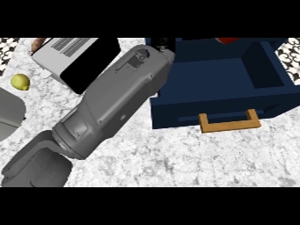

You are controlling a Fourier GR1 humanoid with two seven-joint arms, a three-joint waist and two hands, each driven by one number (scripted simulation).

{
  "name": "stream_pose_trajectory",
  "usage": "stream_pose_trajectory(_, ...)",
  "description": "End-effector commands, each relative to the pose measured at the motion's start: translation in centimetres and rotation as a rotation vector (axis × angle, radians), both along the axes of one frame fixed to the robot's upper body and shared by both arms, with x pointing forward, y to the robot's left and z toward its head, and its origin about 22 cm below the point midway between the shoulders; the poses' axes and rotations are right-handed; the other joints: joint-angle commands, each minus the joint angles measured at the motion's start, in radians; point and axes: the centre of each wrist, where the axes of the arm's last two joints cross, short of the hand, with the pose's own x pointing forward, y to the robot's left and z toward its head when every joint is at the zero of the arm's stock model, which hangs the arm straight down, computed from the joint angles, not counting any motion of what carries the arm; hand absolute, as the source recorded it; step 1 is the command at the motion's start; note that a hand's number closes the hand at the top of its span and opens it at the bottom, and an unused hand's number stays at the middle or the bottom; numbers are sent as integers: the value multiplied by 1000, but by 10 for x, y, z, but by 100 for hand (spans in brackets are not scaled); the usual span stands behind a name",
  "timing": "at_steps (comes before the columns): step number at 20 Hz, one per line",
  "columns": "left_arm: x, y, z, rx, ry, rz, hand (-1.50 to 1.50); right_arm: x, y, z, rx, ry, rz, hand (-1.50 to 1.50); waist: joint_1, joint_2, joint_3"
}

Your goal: Pick up the can, place it into the drawer and close the drawer

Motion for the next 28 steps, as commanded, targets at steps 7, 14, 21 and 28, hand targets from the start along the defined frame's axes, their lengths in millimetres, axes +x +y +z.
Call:
stream_pose_trajectory(7, -2, -2, -15, 27, 20, 80, -150, 6, -9, -4, 3, -7, 6, -150, -14, 4, 1)
stream_pose_trajectory(14, -1, 5, -30, 29, 4, 99, -150, 3, -9, -3, 3, -12, 7, -150, -8, 3, 0)
stream_pose_trajectory(21, 1, 1, -17, -12, -12, 92, -150, 9, 2, 37, -290, -135, 4, -150, -8, 7, -1)
stream_pose_trajectory(28, -3, -4, -14, -51, -67, 52, -150, 33, 25, 46, -432, -232, 30, -150, 32, 5, -1)
